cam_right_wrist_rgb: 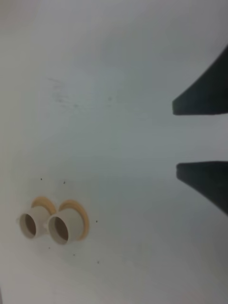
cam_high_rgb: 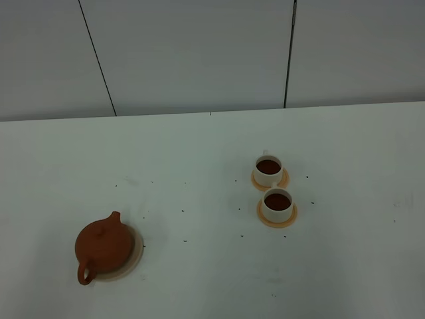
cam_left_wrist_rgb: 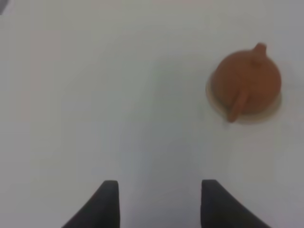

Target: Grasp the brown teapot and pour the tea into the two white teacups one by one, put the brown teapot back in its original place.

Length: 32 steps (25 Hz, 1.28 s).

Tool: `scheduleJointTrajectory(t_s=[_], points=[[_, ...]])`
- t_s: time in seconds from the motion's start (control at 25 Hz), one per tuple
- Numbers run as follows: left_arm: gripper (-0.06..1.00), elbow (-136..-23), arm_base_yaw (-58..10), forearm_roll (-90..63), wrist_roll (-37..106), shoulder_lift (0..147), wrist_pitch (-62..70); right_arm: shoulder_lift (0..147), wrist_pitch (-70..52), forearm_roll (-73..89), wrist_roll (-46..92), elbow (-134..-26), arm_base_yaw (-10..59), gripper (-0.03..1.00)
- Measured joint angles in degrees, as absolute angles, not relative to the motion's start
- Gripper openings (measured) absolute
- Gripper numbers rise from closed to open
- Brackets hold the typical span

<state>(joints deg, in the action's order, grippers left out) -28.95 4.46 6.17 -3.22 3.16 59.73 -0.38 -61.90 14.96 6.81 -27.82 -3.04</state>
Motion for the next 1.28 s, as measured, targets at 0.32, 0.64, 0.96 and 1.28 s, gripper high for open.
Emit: scheduleJointTrajectory(t_s=[0.32, 0.64, 0.96, 1.28], points=[[0.46, -28.95, 4.46, 5.31, -2.21, -0.33, 59.78, -0.38, -61.90, 14.96, 6.81, -27.82, -3.04, 0.24], [0.46, -28.95, 4.46, 5.12, -1.86, -0.40, 59.78, -0.38, -61.90, 14.96, 6.80, -27.82, -3.04, 0.24], [0.46, -28.95, 4.46, 5.12, -1.86, -0.40, 59.78, -0.38, -61.90, 14.96, 6.80, -27.82, -3.04, 0.24], [0.46, -28.95, 4.46, 5.12, -1.86, -0.40, 59.78, -0.38, -61.90, 14.96, 6.80, -27.82, -3.04, 0.24]])
